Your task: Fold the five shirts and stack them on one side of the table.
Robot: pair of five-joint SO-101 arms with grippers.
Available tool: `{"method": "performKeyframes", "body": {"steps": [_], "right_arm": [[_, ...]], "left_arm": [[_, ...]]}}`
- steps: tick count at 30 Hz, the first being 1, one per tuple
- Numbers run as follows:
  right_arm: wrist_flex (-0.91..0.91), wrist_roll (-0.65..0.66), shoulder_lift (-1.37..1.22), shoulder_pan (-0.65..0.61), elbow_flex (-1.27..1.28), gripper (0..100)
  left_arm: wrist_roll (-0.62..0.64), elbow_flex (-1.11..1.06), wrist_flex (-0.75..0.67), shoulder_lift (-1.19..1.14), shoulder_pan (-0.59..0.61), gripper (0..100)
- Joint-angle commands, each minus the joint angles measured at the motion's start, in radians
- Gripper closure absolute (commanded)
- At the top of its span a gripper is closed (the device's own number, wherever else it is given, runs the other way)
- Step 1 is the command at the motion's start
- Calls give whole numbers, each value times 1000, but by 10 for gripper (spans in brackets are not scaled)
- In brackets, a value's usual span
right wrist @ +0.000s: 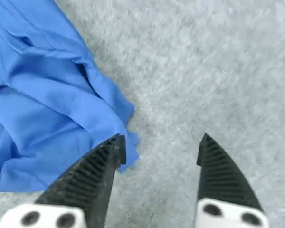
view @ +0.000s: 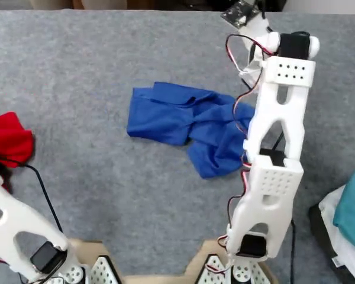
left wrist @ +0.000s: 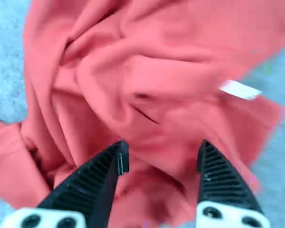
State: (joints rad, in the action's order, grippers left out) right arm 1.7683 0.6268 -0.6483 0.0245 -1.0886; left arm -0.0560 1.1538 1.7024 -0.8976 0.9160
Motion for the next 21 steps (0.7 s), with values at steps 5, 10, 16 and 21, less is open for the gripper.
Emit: {"method": "performKeyframes", "body": {"steps": [5,10,16,21], "right_arm": [[-97,-101,-36,-295,62,739],[-184,-140,-183,-395,54,739],[-290,-173,-297,-363,35,743],[-307,-170,-395,-291,-30,901]], "left_arm": [[127,86,61,87,-152,757],[189,-236,60,240,-354,757],[292,-640,23,410,-709,757],[439,-786,-178,414,-931,757]]}}
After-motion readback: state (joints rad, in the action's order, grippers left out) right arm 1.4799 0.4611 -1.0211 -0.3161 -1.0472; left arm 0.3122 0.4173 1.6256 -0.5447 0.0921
